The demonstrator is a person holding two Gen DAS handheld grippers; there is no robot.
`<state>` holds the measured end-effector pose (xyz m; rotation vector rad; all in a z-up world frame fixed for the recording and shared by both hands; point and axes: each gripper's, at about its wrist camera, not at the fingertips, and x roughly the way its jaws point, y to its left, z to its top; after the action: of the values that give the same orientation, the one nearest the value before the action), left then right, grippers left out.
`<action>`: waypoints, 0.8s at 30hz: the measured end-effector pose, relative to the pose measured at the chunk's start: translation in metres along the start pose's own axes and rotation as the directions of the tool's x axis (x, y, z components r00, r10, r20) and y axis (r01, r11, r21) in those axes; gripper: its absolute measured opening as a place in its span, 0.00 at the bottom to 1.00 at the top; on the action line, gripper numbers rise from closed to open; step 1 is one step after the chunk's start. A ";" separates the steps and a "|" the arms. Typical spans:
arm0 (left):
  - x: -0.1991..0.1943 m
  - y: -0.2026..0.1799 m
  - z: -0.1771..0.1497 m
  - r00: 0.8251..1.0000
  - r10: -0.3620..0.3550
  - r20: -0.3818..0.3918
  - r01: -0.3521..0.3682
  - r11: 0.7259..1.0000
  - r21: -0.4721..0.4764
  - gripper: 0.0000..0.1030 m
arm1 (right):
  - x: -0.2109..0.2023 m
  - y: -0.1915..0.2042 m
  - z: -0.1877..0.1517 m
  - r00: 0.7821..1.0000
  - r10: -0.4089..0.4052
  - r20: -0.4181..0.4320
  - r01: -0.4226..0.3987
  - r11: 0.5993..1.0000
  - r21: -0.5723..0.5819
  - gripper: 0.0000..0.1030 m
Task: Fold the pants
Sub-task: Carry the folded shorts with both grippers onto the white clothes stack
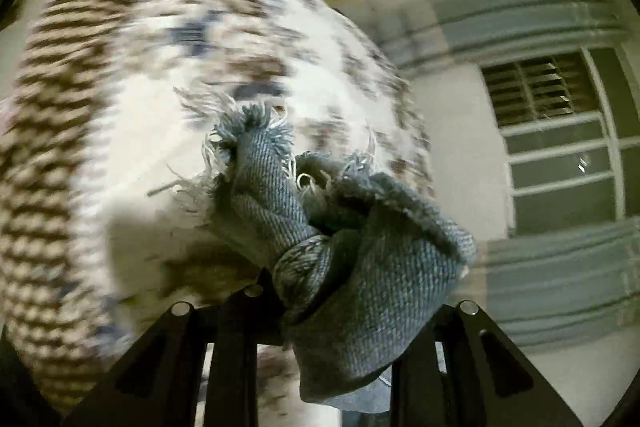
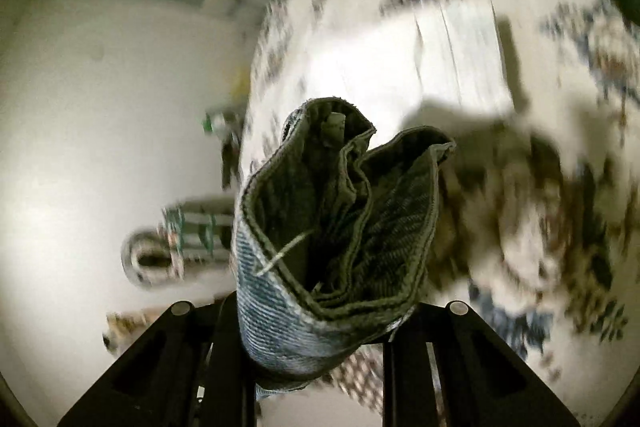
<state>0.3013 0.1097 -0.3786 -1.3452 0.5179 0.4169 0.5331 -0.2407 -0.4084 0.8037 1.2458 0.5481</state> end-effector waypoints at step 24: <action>0.309 -0.013 0.057 0.895 0.018 -0.446 0.087 0.973 0.214 0.25 | 0.115 -0.142 0.080 0.950 -0.164 0.265 0.102 0.967 0.232 0.24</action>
<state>0.5674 0.1599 -0.5384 -1.2223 0.8939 0.0079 0.6310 -0.2608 -0.5811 0.9366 1.0947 0.1792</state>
